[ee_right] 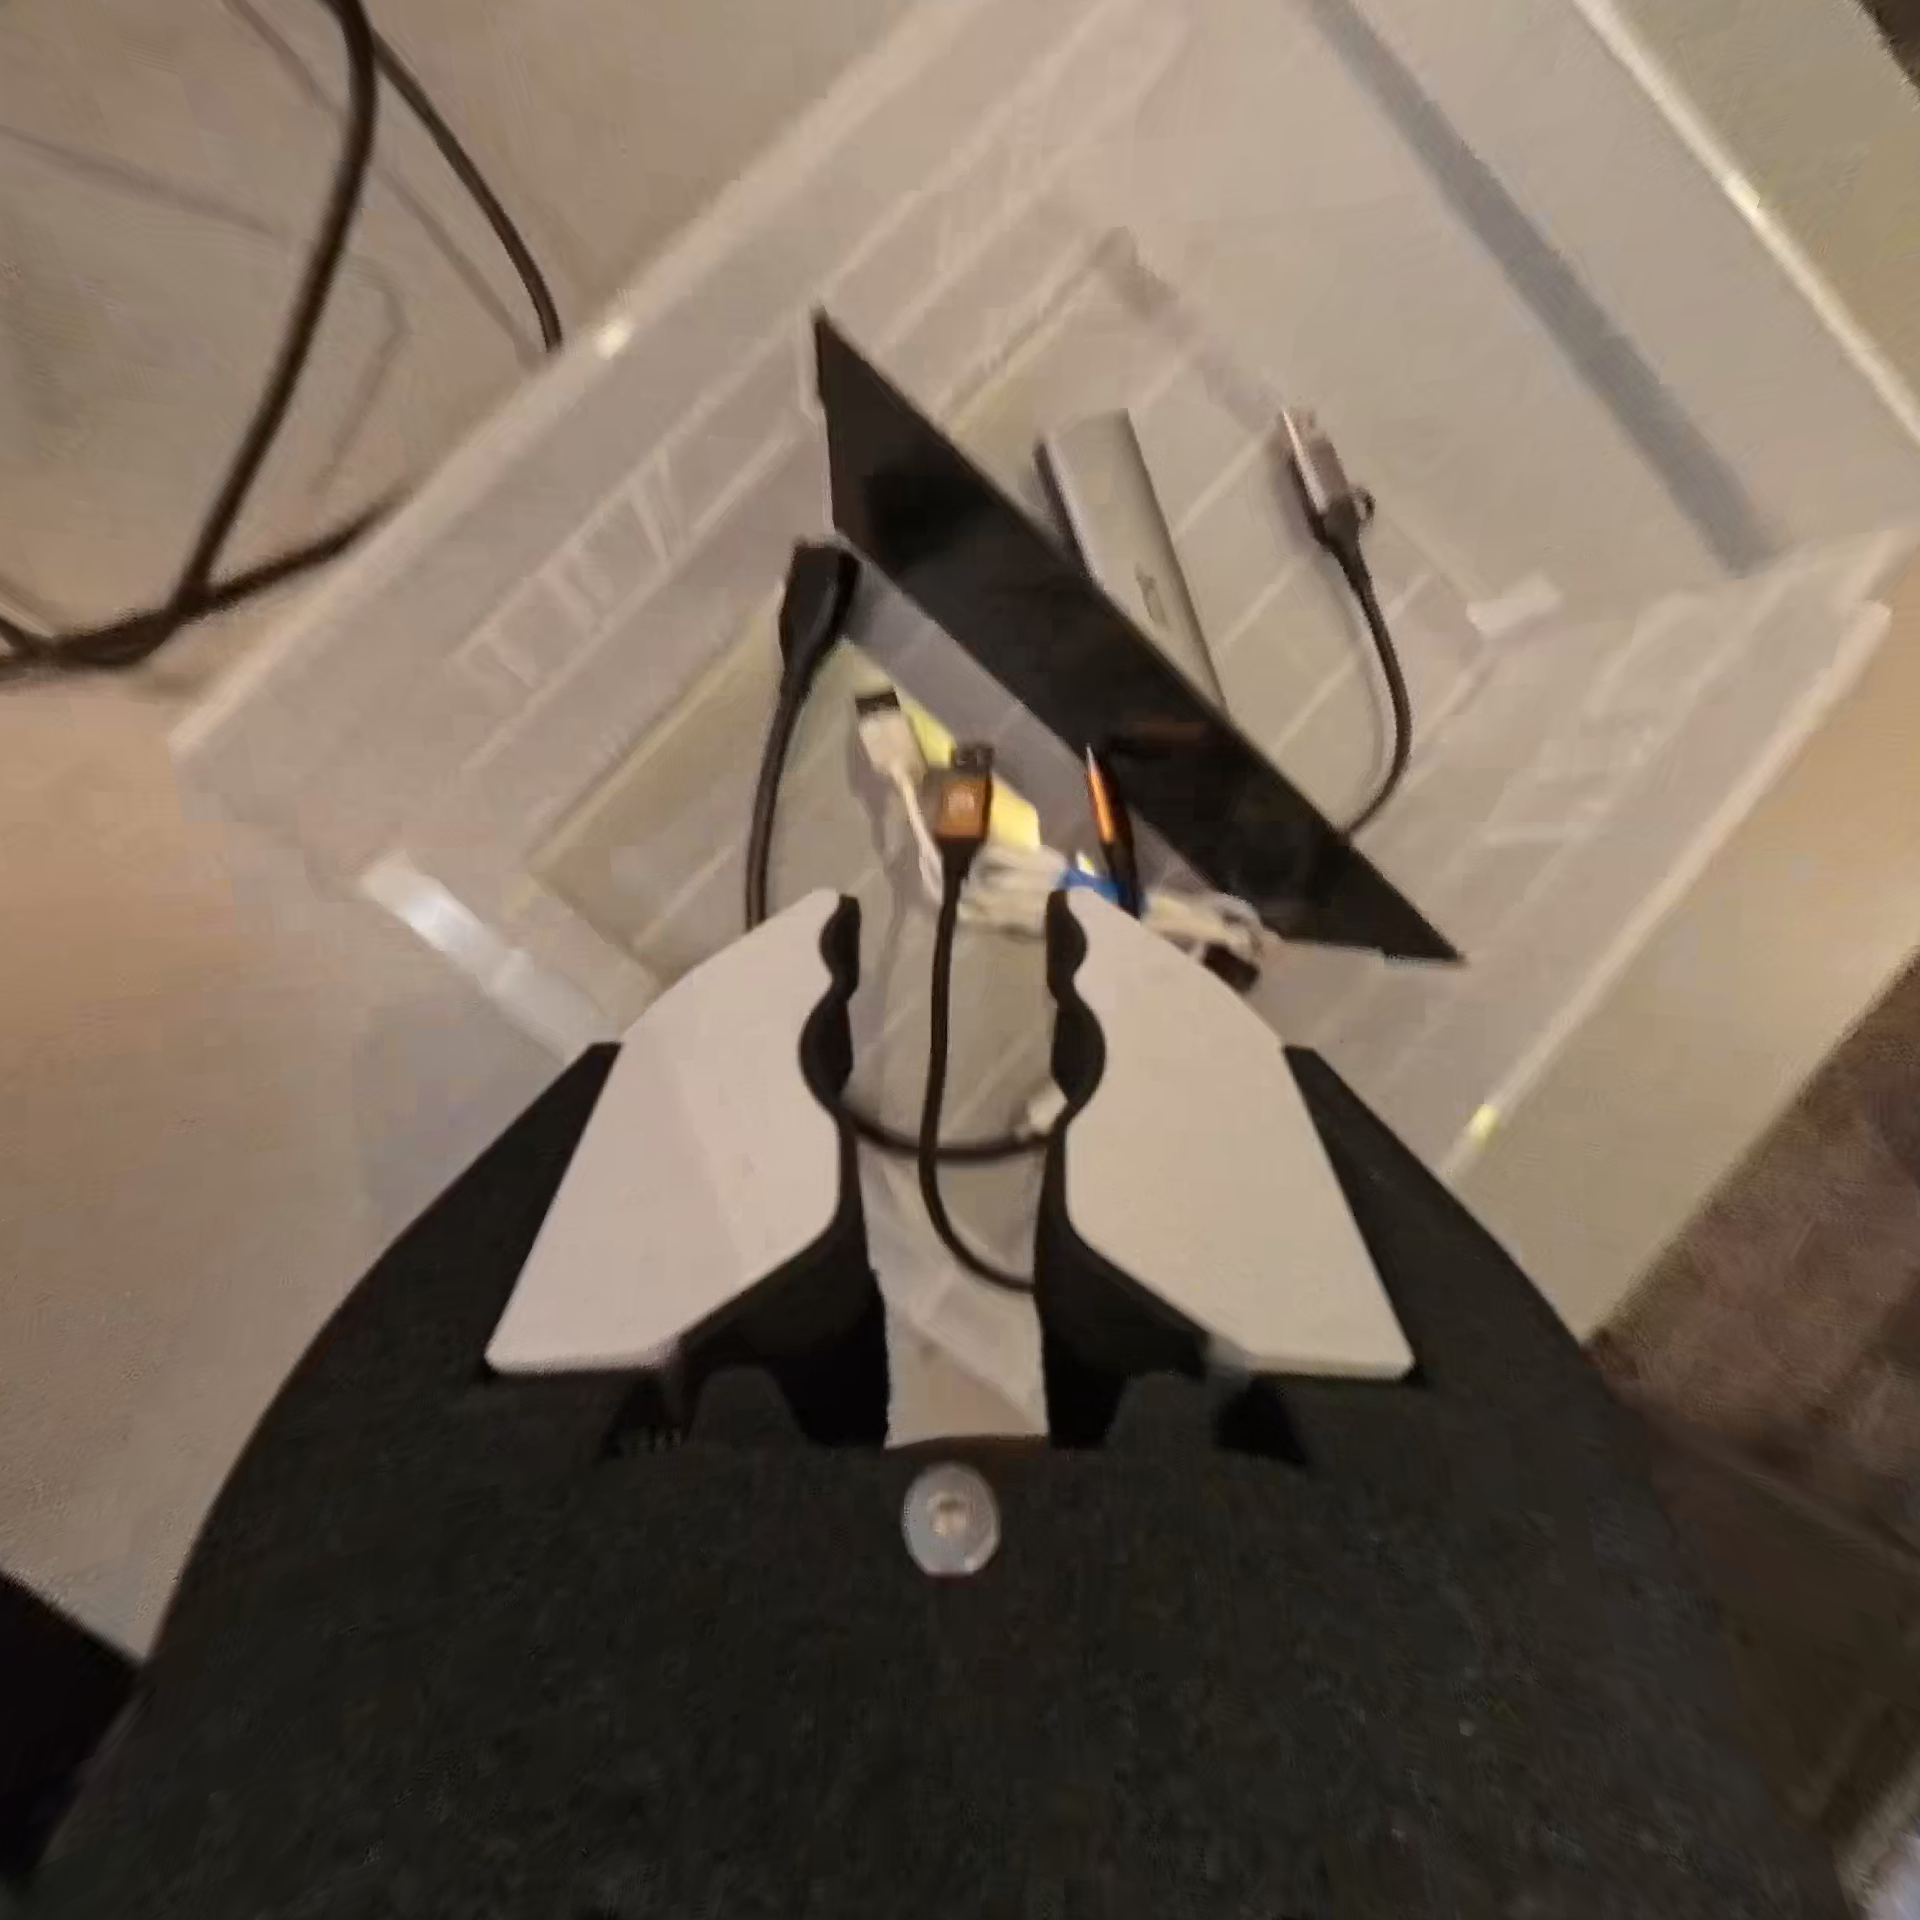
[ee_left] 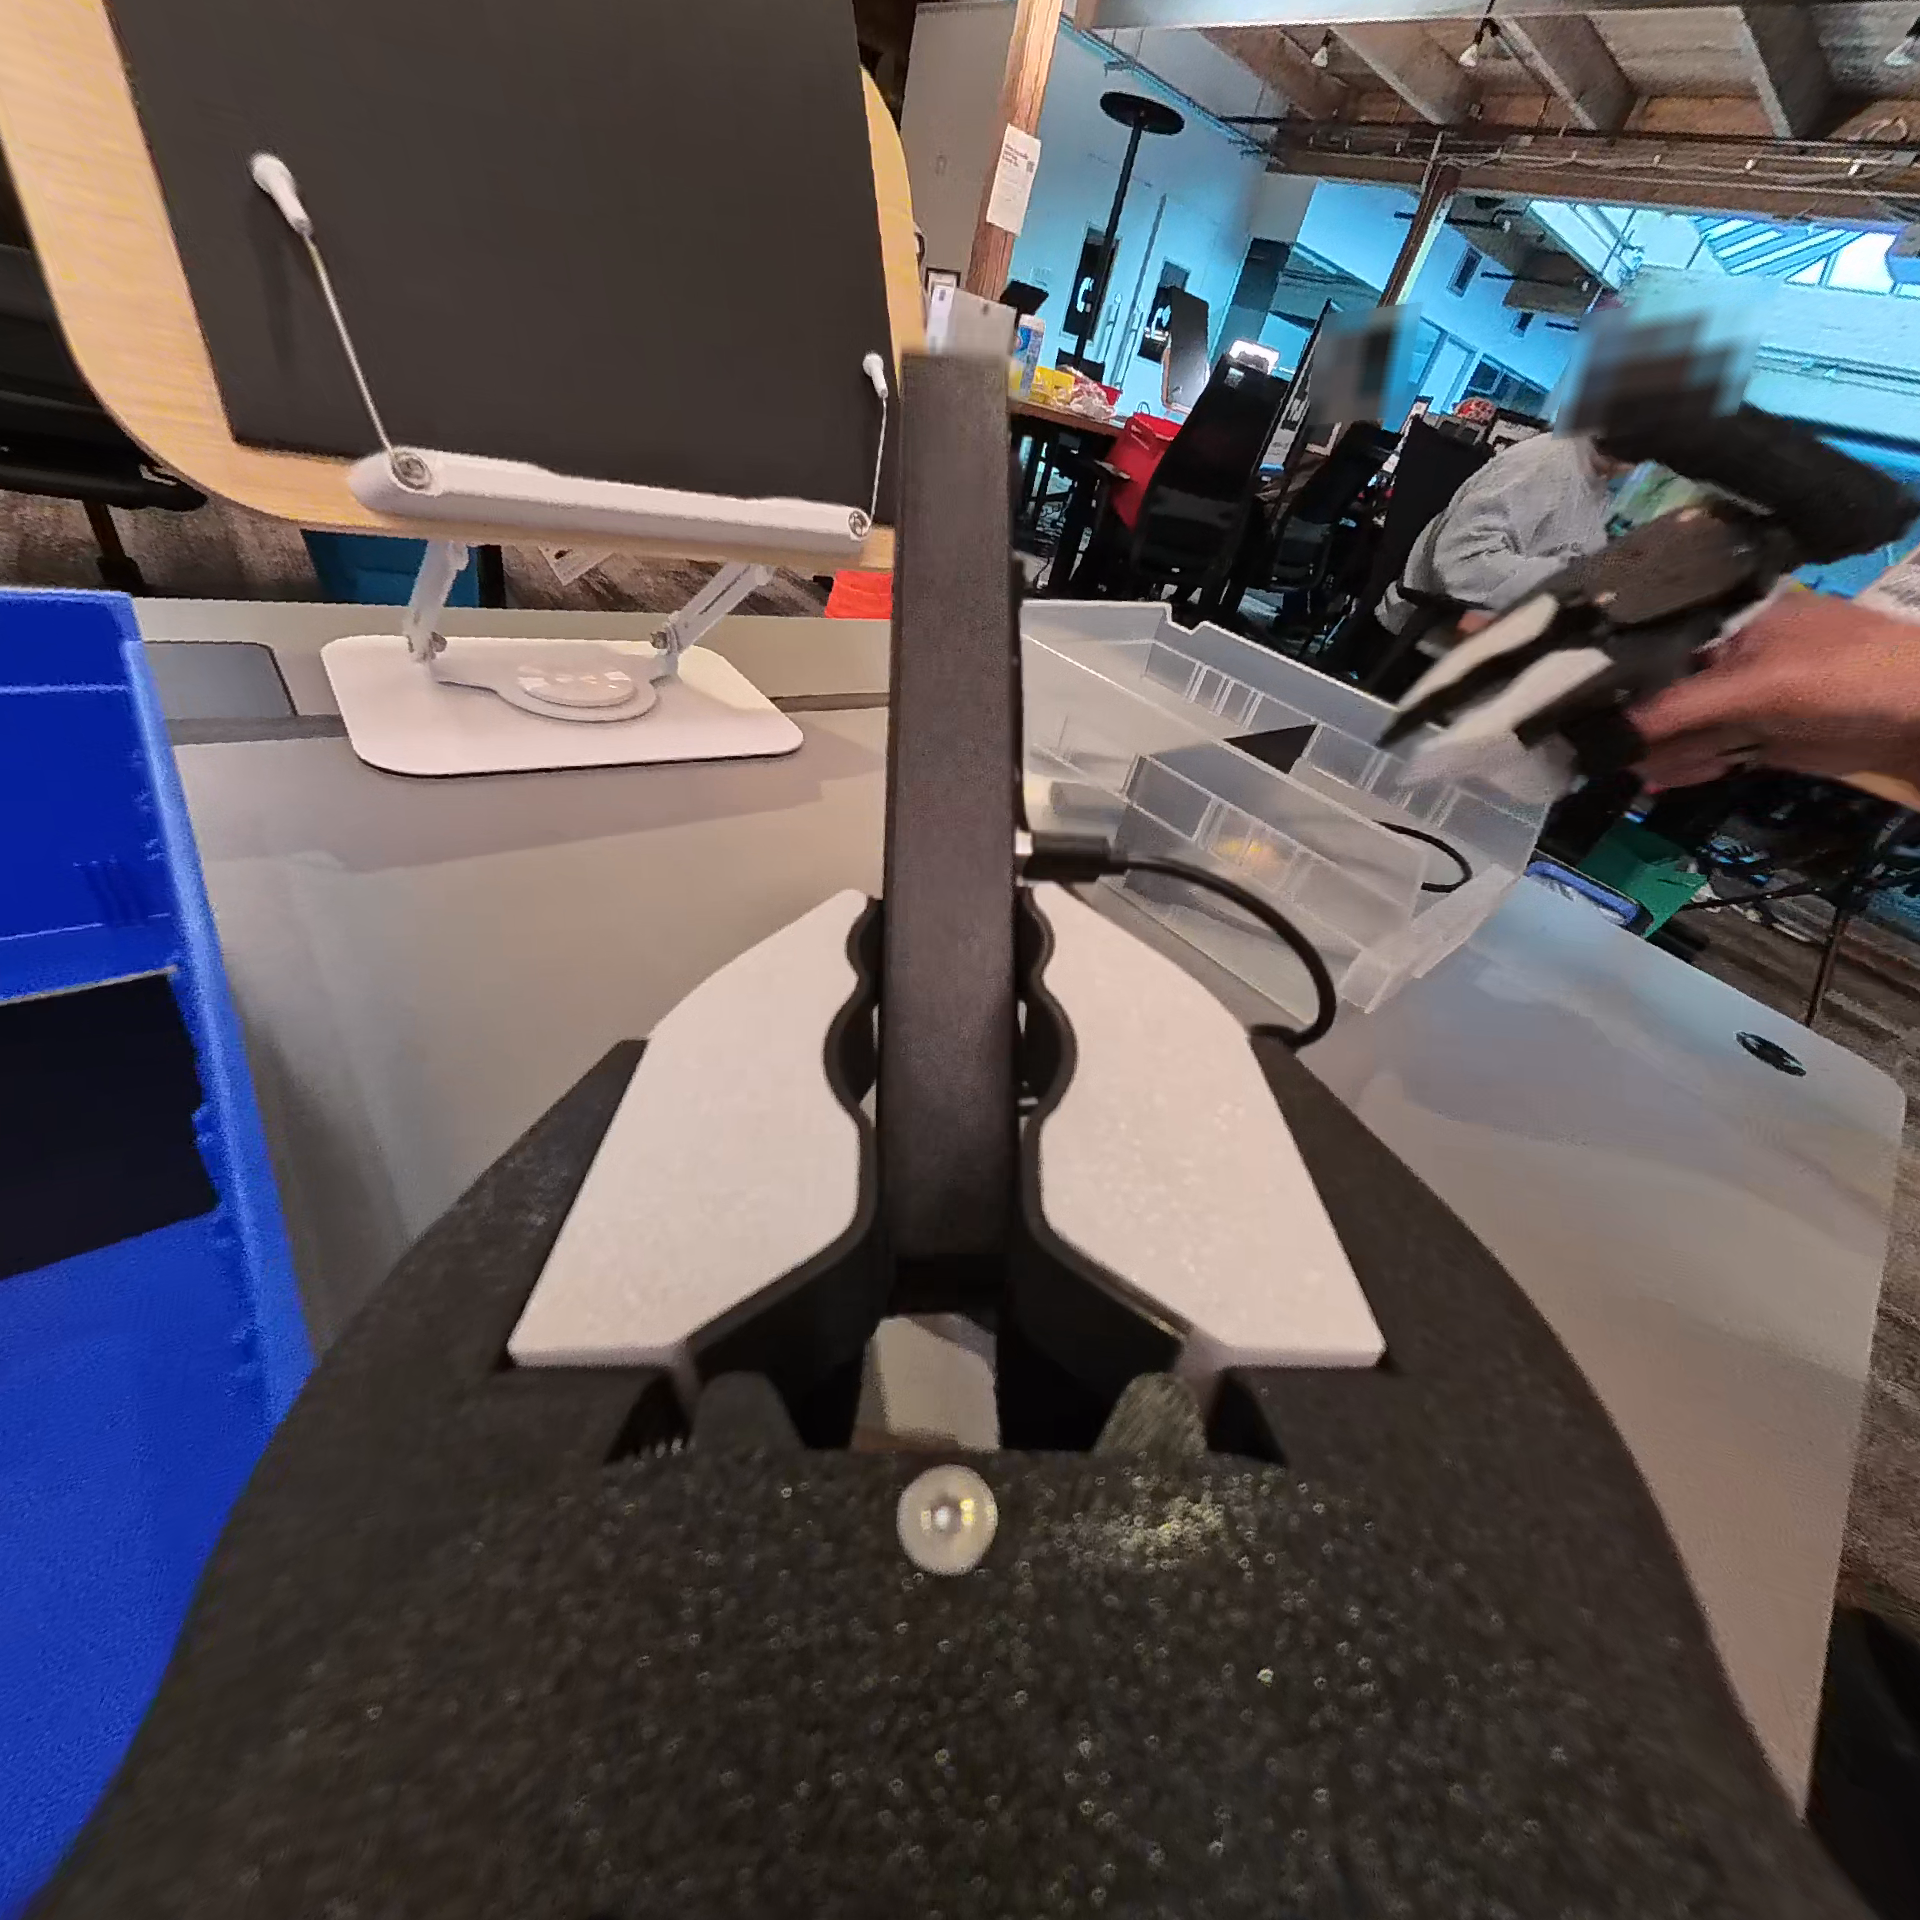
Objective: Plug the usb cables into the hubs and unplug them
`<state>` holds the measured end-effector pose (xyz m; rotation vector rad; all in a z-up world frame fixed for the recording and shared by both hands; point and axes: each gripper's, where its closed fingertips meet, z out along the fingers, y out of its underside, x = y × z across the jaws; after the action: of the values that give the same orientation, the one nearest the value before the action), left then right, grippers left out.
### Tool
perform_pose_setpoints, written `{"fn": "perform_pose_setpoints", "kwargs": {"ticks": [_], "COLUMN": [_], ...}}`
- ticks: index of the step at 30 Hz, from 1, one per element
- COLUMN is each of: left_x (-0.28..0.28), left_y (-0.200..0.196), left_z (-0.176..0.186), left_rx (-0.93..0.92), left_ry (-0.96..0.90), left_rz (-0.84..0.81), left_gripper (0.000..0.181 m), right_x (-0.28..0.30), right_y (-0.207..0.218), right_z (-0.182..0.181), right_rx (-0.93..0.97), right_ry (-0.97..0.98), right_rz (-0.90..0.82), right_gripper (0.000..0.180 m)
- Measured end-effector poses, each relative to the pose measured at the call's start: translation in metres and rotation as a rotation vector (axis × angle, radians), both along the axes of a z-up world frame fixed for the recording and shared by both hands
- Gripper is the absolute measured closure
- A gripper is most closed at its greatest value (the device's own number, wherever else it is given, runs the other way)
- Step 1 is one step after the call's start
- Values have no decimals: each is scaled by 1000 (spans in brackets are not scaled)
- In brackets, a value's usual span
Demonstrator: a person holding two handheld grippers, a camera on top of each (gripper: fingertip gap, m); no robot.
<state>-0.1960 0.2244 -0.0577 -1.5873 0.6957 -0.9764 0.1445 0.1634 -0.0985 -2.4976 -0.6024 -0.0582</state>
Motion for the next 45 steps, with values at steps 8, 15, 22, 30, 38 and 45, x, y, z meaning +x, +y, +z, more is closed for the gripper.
{"fn": "perform_pose_setpoints", "kwargs": {"ticks": [8, 15, 22, 30, 38, 45], "left_x": [7, 4, 3, 8, 23, 40], "left_y": [-1, -4, -4, -14, -46, -60], "left_z": [-7, 0, 1, 15, 25, -4], "left_rx": [-58, -38, -46, 27, 97, 36], "left_ry": [-17, -21, -34, -73, -107, 32], "left_rz": [-30, -35, -38, -83, -186, -314], "left_gripper": [158, 158, 158, 157, 158, 158], "right_x": [15, 2, 35, -183, -287, -298], "right_y": [-42, -25, -34, 5, 39, 30], "right_z": [-62, -57, -67, 55, 76, 85], "right_rx": [-407, -299, -451, 275, 230, 383], "right_ry": [-91, -362, -320, 590, 1289, 822], "right_rz": [-59, 303, 116, 140, 84, 296], "right_gripper": [148, 176, 147, 140, 102, 125]}}
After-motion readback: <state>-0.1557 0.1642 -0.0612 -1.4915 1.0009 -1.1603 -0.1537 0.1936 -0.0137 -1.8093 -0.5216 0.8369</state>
